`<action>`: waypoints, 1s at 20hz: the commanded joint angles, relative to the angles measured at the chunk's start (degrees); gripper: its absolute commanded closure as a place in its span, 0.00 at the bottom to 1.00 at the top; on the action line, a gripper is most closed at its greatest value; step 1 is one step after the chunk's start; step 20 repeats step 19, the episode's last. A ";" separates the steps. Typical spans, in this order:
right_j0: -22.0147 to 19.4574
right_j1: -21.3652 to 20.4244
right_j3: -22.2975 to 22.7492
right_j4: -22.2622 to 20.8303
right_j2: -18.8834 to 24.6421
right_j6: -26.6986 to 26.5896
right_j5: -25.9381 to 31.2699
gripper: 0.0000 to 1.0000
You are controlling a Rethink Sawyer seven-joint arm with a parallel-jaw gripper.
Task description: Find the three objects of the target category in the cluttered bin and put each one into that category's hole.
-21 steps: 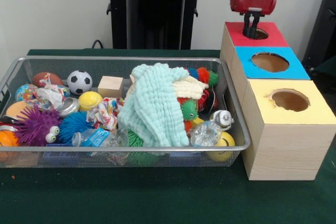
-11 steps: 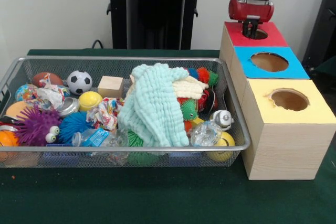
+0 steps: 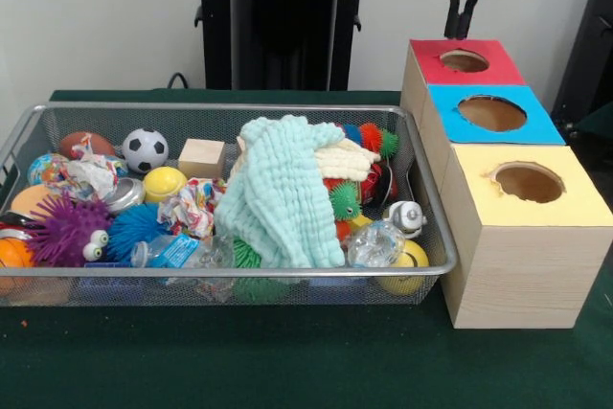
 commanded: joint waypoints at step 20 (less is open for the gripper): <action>-6.56 -8.44 -1.90 -1.75 4.30 4.24 12.78 1.00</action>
